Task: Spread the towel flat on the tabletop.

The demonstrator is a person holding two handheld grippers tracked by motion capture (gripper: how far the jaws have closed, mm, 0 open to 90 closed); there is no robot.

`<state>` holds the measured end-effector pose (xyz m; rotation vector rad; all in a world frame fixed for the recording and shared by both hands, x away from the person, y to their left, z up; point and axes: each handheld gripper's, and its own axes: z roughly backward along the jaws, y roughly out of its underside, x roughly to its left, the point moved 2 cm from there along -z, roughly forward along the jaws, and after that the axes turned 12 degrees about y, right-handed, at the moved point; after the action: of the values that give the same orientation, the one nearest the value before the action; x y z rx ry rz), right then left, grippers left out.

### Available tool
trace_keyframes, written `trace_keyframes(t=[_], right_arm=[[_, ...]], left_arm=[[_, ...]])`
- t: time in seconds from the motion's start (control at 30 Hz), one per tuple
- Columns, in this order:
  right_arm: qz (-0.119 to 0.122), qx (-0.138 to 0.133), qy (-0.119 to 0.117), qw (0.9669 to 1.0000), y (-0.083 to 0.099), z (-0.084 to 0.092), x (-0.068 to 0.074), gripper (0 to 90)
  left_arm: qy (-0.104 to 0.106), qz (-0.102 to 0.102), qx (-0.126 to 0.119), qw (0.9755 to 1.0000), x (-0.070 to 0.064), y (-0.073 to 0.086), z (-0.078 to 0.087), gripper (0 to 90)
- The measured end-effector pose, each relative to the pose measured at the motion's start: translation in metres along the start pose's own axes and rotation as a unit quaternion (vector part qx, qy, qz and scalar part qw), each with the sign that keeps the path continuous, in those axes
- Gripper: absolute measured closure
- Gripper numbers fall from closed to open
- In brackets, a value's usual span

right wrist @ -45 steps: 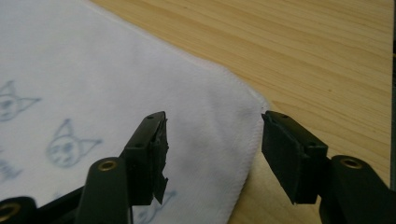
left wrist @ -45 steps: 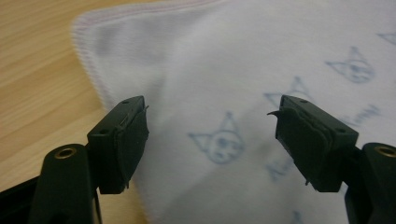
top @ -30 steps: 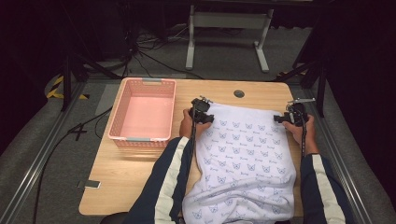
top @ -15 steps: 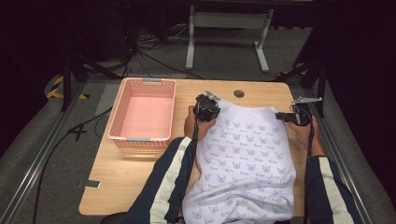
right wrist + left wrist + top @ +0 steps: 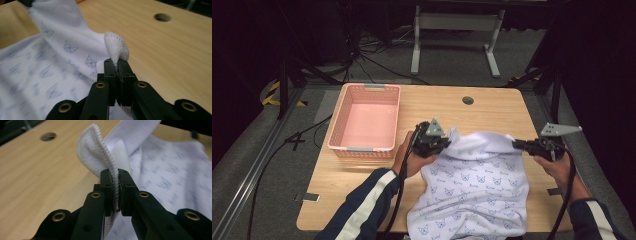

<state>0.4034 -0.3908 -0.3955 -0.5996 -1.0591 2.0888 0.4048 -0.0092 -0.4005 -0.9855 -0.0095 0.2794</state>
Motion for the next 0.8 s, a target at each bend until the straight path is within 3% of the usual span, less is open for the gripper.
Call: trace_keyframes(t=[0.07,0.13,0.23,0.3,0.33,0.37,0.43,0.47,0.5,0.53,0.57,0.67,0.73,0.8], right_arm=[[0.003,0.002,-0.016,0.9999,0.008,0.012,0.016,87.2],[0.011,0.009,-0.040,0.9991,0.016,0.020,0.034,87.2],[0.031,0.033,-0.076,0.9961,0.031,0.024,0.061,87.2],[0.047,0.061,-0.084,0.9935,0.043,0.020,0.076,87.2],[0.024,0.079,-0.089,0.9926,0.054,0.016,0.086,87.2],[0.024,0.079,-0.089,0.9926,0.054,0.016,0.086,87.2],[0.046,0.101,-0.063,0.9918,0.062,0.014,0.096,87.2],[0.042,0.104,-0.053,0.9923,0.064,0.014,0.098,87.2],[0.029,0.106,-0.047,0.9928,0.066,0.013,0.097,87.2],[0.027,0.118,-0.010,0.9926,0.070,0.010,0.094,87.3],[0.027,0.118,-0.010,0.9926,0.070,0.010,0.094,87.3],[-0.001,0.125,0.008,0.9922,0.074,0.004,0.085,87.5],[0.013,0.128,0.040,0.9909,0.072,0.000,0.081,87.6],[0.012,0.128,0.062,0.9898,0.068,-0.008,0.070,87.7]], left_arm=[[0.025,-0.006,0.009,0.9996,-0.017,0.018,0.001,83.9],[0.048,-0.008,0.037,0.9982,-0.030,0.036,-0.004,83.8],[0.059,-0.010,0.084,0.9947,-0.044,0.056,-0.011,83.8],[0.060,-0.014,0.110,0.9920,-0.048,0.065,-0.017,83.8],[0.060,-0.009,0.120,0.9909,-0.049,0.069,-0.019,83.7],[0.065,-0.006,0.126,0.9899,-0.048,0.071,-0.020,83.7],[0.056,-0.001,0.135,0.9892,-0.047,0.075,-0.024,83.8],[0.059,0.000,0.141,0.9883,-0.047,0.075,-0.023,83.9],[0.056,0.003,0.135,0.9893,-0.046,0.076,-0.025,84.0],[0.047,-0.006,0.144,0.9885,-0.045,0.074,-0.026,84.4],[0.047,-0.006,0.144,0.9885,-0.045,0.074,-0.026,84.6],[0.015,-0.026,0.150,0.9882,-0.039,0.070,-0.031,85.1],[-0.007,-0.028,0.159,0.9869,-0.032,0.065,-0.036,85.4],[-0.033,-0.037,0.166,0.9848,-0.021,0.058,-0.043,85.4]])
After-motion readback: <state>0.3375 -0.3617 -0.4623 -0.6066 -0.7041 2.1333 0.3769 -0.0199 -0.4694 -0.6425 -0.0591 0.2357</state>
